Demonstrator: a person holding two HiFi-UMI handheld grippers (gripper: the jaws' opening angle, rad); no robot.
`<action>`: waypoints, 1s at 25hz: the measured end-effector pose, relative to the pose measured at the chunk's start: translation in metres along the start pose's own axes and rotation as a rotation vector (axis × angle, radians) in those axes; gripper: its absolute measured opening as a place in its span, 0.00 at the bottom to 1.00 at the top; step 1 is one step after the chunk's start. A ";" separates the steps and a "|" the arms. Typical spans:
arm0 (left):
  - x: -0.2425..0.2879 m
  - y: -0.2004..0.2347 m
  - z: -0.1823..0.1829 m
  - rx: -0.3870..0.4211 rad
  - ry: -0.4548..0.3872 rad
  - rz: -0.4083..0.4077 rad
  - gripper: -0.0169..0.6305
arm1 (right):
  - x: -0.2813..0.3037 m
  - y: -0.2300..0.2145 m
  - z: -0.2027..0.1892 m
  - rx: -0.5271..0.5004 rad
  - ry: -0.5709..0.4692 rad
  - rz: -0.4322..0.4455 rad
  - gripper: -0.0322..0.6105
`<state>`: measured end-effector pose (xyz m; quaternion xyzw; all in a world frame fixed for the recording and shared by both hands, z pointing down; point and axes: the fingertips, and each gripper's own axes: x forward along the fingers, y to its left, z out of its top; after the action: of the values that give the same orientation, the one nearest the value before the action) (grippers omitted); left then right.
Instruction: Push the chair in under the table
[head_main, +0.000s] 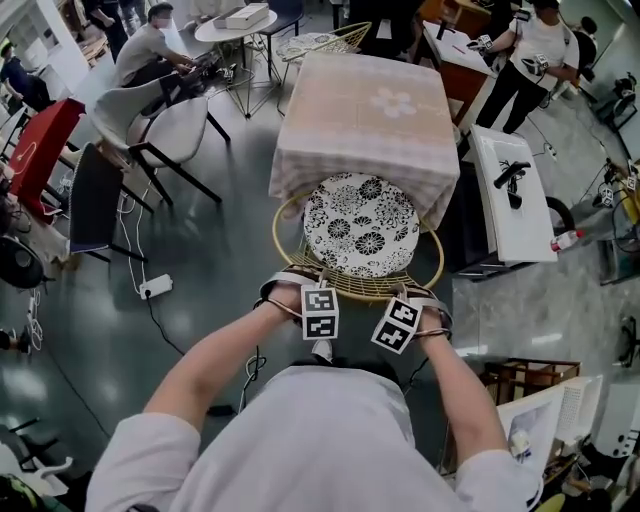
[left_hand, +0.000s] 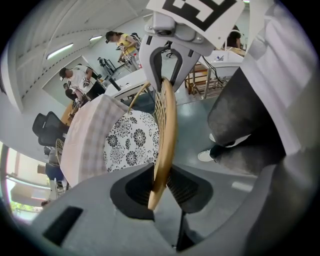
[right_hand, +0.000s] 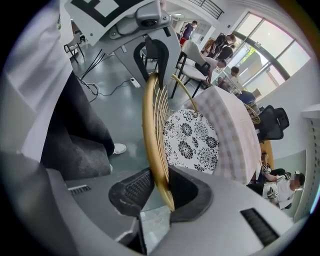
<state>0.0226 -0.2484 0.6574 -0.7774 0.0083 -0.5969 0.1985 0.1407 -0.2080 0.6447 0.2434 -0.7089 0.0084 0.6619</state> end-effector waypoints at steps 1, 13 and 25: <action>0.001 0.003 -0.001 0.000 0.002 -0.001 0.15 | 0.001 -0.002 0.001 0.002 0.003 0.001 0.16; 0.015 0.048 -0.003 -0.031 0.050 0.014 0.16 | 0.013 -0.045 0.003 0.010 -0.024 -0.001 0.16; 0.030 0.092 0.006 -0.071 0.093 0.015 0.16 | 0.026 -0.095 -0.003 -0.007 -0.066 0.009 0.16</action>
<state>0.0575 -0.3389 0.6545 -0.7552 0.0445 -0.6303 0.1745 0.1775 -0.2989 0.6404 0.2381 -0.7316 0.0007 0.6388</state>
